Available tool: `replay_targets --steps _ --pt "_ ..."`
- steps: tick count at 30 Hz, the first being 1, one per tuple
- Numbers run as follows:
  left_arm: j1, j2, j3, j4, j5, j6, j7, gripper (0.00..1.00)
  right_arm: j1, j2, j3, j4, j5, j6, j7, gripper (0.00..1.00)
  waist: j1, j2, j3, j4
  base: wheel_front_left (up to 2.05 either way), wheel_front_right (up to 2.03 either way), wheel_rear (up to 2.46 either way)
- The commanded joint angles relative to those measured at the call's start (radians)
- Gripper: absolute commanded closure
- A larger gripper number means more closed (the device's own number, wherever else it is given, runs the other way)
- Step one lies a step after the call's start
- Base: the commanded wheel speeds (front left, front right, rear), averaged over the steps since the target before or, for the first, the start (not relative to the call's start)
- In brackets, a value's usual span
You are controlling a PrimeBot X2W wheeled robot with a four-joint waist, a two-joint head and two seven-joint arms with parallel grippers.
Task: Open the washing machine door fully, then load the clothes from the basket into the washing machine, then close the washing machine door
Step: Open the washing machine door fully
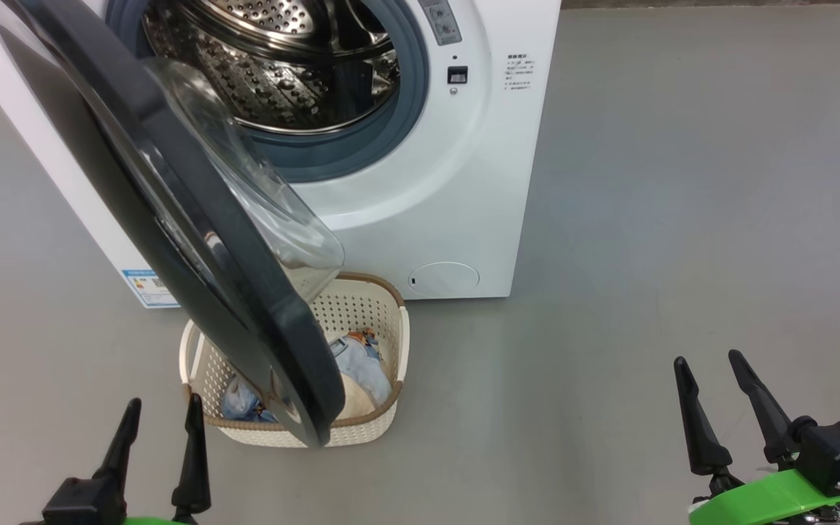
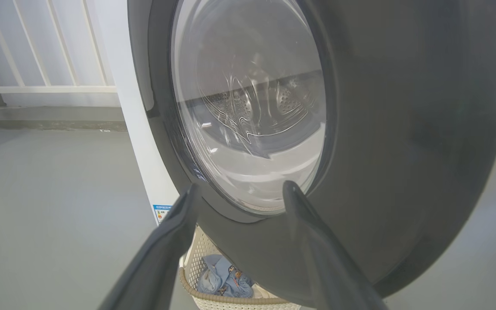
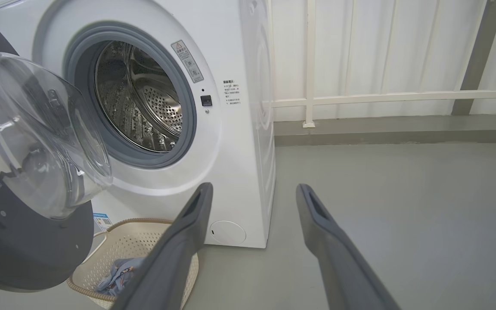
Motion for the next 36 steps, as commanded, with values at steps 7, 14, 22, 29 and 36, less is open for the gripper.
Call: replay_targets --steps 7,14,22,29,36 --pt "-0.025 0.007 0.027 -0.026 0.005 0.004 -0.006 0.00 -0.008 -0.007 0.022 -0.015 -0.018 0.002 -0.012 0.00 0.0000 -0.0001 0.009 0.006 0.00 0.00 0.00" --pt "-0.029 0.006 0.025 -0.018 0.004 -0.001 -0.006 0.64 -0.012 -0.004 0.017 -0.010 -0.020 0.002 -0.012 0.00 0.0000 -0.0001 0.011 0.009 0.00 0.00 0.00" --pt "-0.044 0.005 0.033 -0.076 -0.008 -0.006 -0.006 1.00 -0.014 -0.002 0.010 -0.003 -0.029 0.002 -0.012 0.00 0.0000 -0.0001 0.006 0.010 0.00 0.00 0.00" --pt "-0.098 0.009 0.039 -0.275 0.045 0.002 -0.006 1.00 -0.009 0.005 0.006 0.013 -0.052 0.002 -0.012 0.00 0.0000 -0.0001 -0.006 0.012 0.00 0.00 0.00" --pt "-0.181 0.015 -0.047 -0.442 0.082 -0.034 -0.003 1.00 -0.005 0.014 -0.004 0.027 -0.067 0.002 -0.012 0.00 0.0000 -0.0001 -0.013 0.012 0.00 0.00 0.00"
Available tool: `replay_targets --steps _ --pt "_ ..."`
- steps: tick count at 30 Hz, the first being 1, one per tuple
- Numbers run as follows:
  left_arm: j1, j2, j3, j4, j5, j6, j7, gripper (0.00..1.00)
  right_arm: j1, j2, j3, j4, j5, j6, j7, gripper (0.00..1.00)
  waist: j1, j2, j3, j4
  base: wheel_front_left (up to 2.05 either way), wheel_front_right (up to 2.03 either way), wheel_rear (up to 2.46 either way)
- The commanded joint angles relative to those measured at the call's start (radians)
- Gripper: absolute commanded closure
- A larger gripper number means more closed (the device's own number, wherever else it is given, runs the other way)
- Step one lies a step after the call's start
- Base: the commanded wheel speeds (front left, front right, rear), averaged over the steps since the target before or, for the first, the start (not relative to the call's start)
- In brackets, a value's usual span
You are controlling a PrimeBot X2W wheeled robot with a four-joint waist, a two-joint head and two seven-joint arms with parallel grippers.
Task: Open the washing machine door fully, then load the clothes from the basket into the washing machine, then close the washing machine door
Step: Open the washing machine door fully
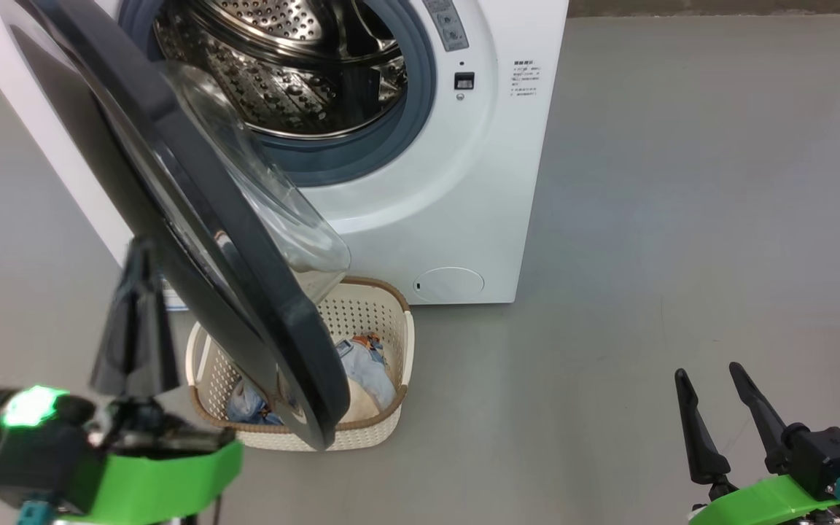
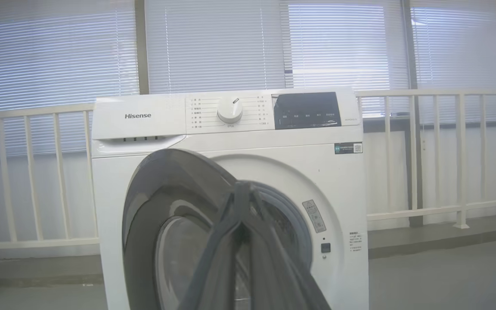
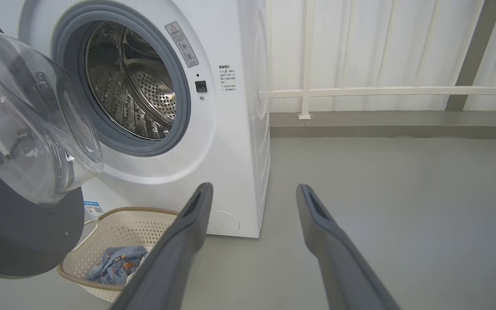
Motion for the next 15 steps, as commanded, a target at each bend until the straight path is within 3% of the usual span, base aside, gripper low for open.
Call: replay_targets --steps 1,7,15 --pt "-0.047 0.013 0.019 -0.037 0.014 -0.004 -0.001 1.00 -0.004 -0.003 0.024 -0.020 -0.013 0.002 -0.012 0.00 0.0000 0.0000 -0.001 0.000 0.00 0.00 0.00" --pt "-0.107 0.007 -0.136 -0.085 0.003 -0.025 0.050 1.00 -0.003 0.005 0.017 -0.006 -0.026 0.002 -0.012 0.00 0.0000 0.0000 -0.006 -0.004 0.00 0.00 0.00" --pt "-0.133 0.003 -0.311 -0.027 -0.039 -0.011 0.077 1.00 -0.007 0.011 0.017 -0.001 -0.037 0.002 -0.012 0.00 0.0000 0.0000 0.001 -0.005 0.00 0.00 0.00"
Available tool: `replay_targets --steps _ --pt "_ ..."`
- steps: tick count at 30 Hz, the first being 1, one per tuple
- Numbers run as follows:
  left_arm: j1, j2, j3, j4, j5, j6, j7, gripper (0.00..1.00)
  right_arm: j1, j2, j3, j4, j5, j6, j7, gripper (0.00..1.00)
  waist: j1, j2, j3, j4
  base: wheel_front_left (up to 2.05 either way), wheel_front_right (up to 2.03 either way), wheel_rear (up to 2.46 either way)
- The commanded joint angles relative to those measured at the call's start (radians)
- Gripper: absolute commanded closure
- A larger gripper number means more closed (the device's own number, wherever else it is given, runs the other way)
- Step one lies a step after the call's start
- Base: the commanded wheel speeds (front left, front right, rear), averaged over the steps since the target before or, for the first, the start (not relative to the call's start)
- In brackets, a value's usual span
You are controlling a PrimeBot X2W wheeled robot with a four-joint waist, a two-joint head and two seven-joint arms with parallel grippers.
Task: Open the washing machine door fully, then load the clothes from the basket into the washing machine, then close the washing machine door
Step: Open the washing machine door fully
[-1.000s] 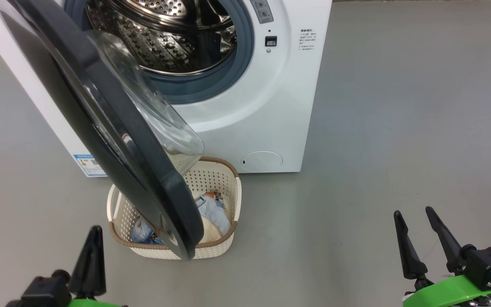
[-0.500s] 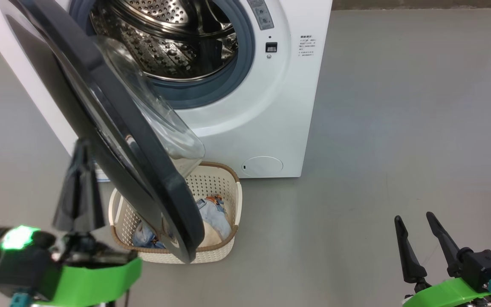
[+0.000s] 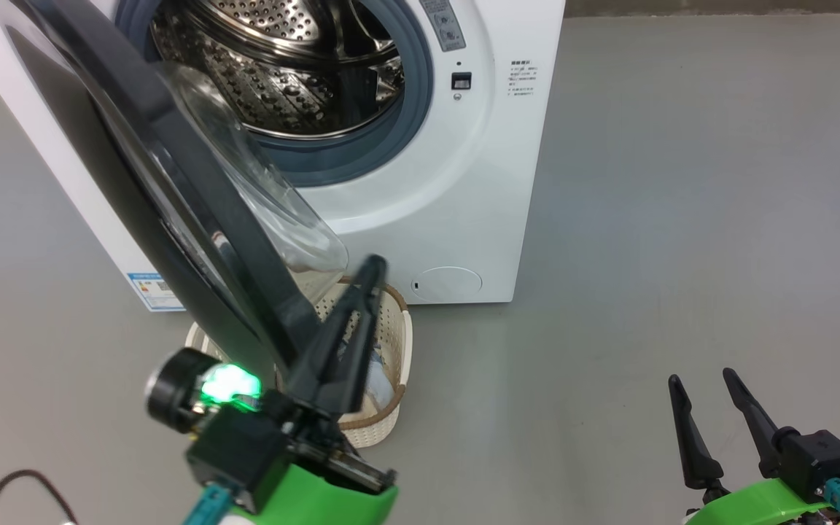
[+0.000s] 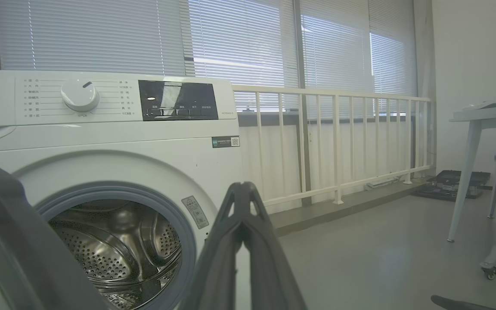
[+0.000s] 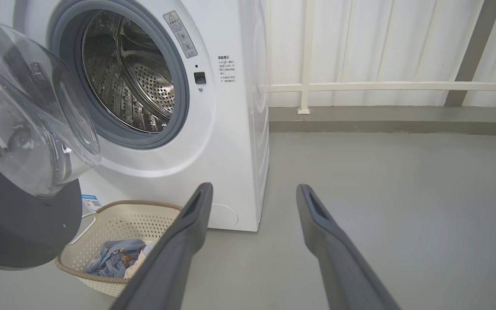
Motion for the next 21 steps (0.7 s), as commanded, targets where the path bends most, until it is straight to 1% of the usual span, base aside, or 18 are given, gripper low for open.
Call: replay_targets --steps 1,8,12,21 --pt "-0.052 0.005 0.020 -0.015 -0.005 0.007 0.005 1.00 -0.008 -0.003 0.024 -0.019 -0.009 0.002 -0.012 0.00 0.0000 -0.0001 0.002 0.000 0.00 0.00 0.00" --pt "-0.072 0.004 -0.090 0.054 -0.049 0.033 0.003 1.00 -0.016 -0.005 0.027 -0.022 -0.015 0.002 -0.012 0.00 0.0000 -0.0001 0.014 0.001 0.00 0.00 0.00" --pt "-0.080 0.004 -0.135 0.088 -0.069 0.052 -0.002 1.00 -0.020 -0.008 0.023 -0.022 -0.016 0.002 -0.012 0.00 0.0000 -0.0001 0.020 0.004 0.00 0.00 0.00" --pt "-0.094 0.004 -0.162 0.170 -0.106 0.087 -0.025 1.00 -0.027 -0.010 0.023 -0.022 -0.014 0.002 -0.012 0.00 0.0000 -0.0001 0.038 0.006 0.00 0.00 0.00"
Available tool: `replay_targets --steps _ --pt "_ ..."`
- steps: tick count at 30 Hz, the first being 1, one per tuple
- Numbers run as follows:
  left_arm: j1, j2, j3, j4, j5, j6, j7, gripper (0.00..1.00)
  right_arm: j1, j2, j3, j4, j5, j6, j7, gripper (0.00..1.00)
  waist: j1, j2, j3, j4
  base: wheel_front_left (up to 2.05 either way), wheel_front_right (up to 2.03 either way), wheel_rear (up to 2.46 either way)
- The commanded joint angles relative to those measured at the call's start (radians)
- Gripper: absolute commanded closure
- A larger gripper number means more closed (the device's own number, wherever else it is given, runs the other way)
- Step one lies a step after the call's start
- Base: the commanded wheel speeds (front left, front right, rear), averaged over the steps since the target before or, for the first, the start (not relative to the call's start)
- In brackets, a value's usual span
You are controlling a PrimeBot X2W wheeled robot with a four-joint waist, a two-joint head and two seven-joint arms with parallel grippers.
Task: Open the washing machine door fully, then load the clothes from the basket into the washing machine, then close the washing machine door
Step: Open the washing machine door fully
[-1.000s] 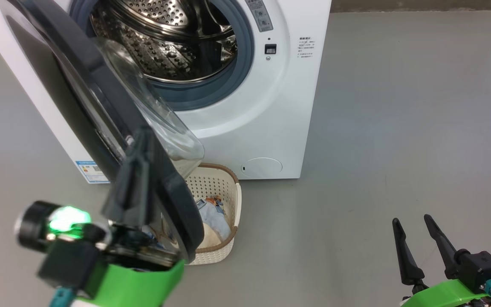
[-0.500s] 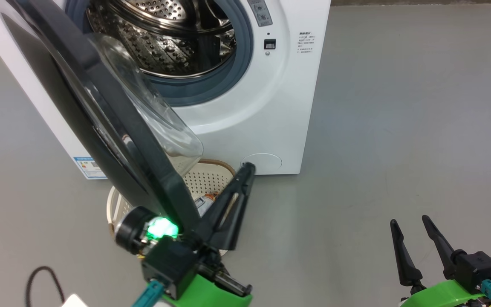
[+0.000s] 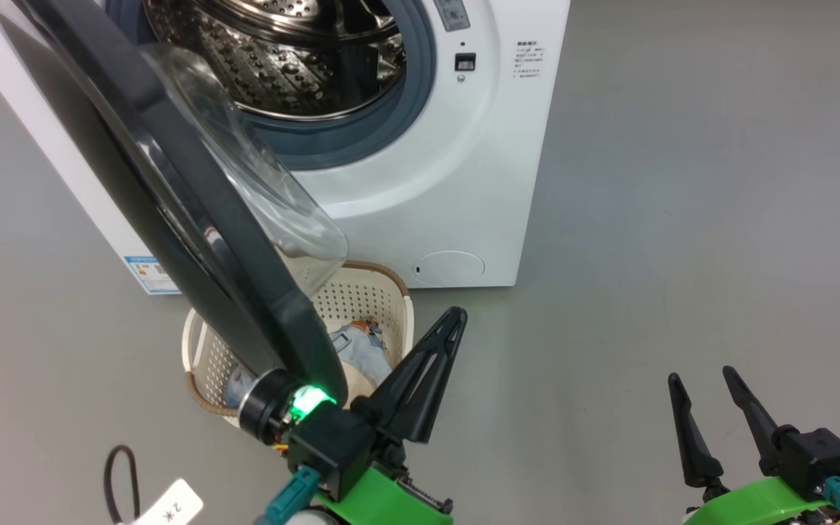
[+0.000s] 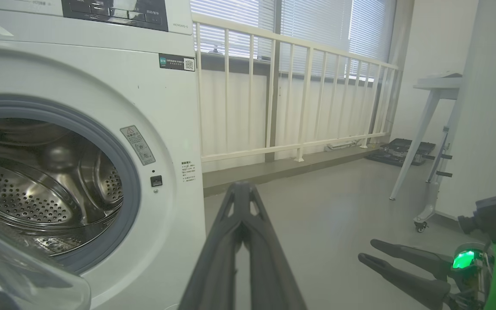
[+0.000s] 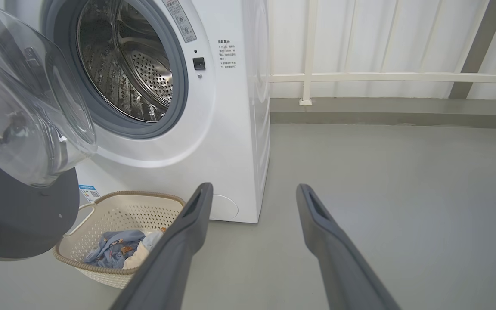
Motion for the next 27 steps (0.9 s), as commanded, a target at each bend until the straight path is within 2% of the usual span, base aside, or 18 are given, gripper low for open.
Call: replay_targets --steps 1,10,27 --pt "-0.051 0.003 0.026 -0.010 -0.011 0.011 -0.013 1.00 -0.025 -0.010 0.024 -0.022 -0.002 0.002 -0.012 0.00 0.0000 0.0000 0.006 0.001 0.00 0.00 0.00" --pt "-0.062 0.003 0.025 0.035 -0.026 0.032 -0.020 1.00 -0.029 -0.010 0.024 -0.021 -0.001 0.002 -0.012 0.00 0.0000 0.0000 0.020 0.005 0.00 0.00 0.00" --pt "-0.068 0.003 0.059 0.132 -0.067 0.103 0.007 1.00 -0.042 -0.015 0.015 -0.019 -0.003 0.002 -0.012 0.00 0.0000 0.0000 0.049 0.032 0.00 0.00 0.00"
